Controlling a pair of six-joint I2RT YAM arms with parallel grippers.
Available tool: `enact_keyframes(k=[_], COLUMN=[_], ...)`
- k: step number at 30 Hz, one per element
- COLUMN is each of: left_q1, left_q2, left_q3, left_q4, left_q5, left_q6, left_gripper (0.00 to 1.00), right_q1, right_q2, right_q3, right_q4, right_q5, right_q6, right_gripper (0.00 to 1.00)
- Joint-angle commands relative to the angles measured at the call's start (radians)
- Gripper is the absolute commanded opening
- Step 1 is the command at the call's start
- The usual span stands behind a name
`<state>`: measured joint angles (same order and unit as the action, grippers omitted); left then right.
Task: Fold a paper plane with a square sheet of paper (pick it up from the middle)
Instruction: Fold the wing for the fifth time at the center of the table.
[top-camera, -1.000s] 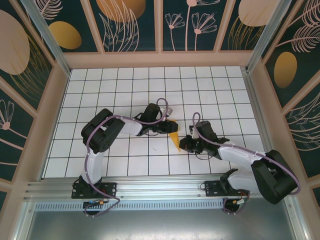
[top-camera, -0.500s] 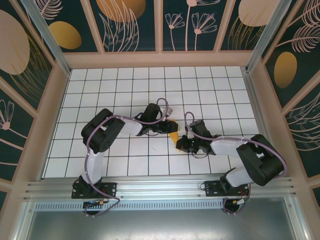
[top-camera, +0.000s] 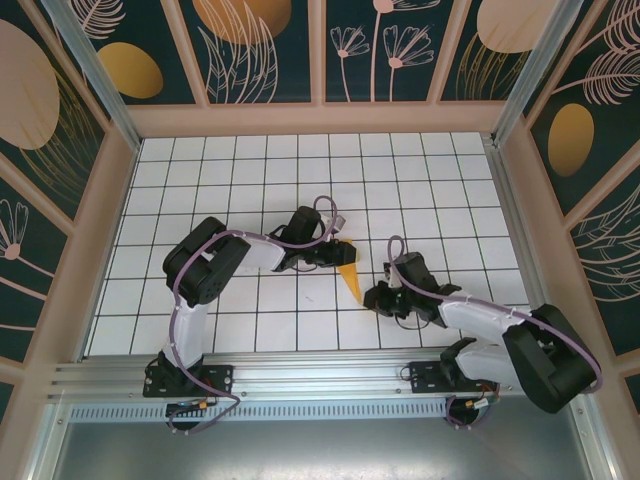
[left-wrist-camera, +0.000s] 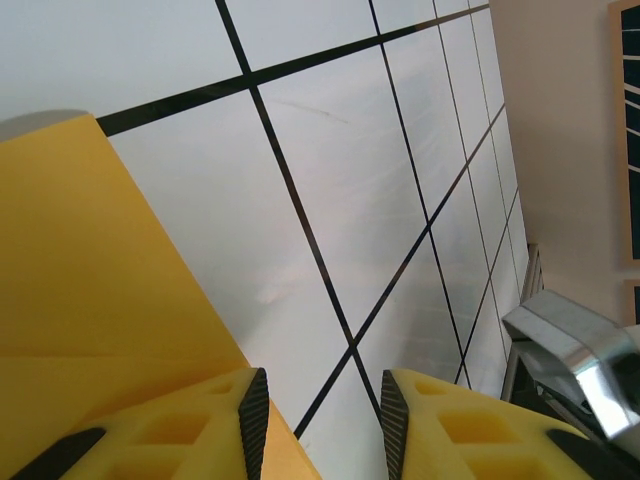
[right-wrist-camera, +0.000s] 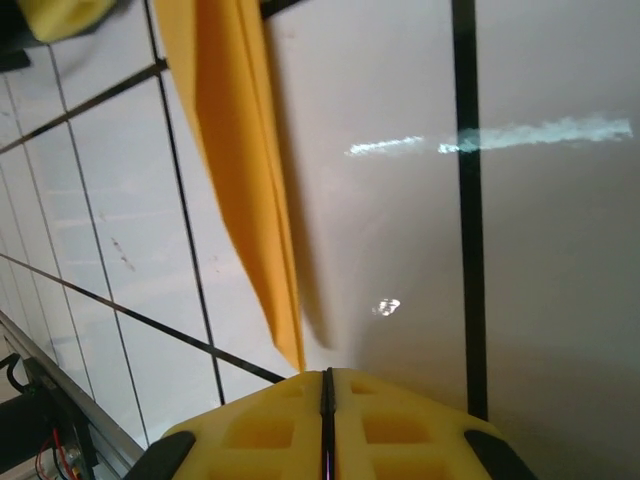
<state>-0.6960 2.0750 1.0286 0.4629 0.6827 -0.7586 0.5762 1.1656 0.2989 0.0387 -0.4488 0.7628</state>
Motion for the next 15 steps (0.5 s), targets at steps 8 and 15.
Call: enact_keyframes(k=[8,15], left_q1=[0.006,0.006], left_q2=[0.074,0.073], left_q3=[-0.025,-0.020], left_q4=[-0.141,-0.140], left_q5=[-0.099,-0.093], left_q6=[0.035,0.030], left_gripper=[0.38,0.38], right_q1=[-0.001,-0.005], right_q2=[0.098,0.262], right_q3=[0.146,0.184], right_q4=[0.147,0.256], right_q5=[-0.013,-0.016], right_q6=[0.019,0.035], right_gripper=[0.13,0.12])
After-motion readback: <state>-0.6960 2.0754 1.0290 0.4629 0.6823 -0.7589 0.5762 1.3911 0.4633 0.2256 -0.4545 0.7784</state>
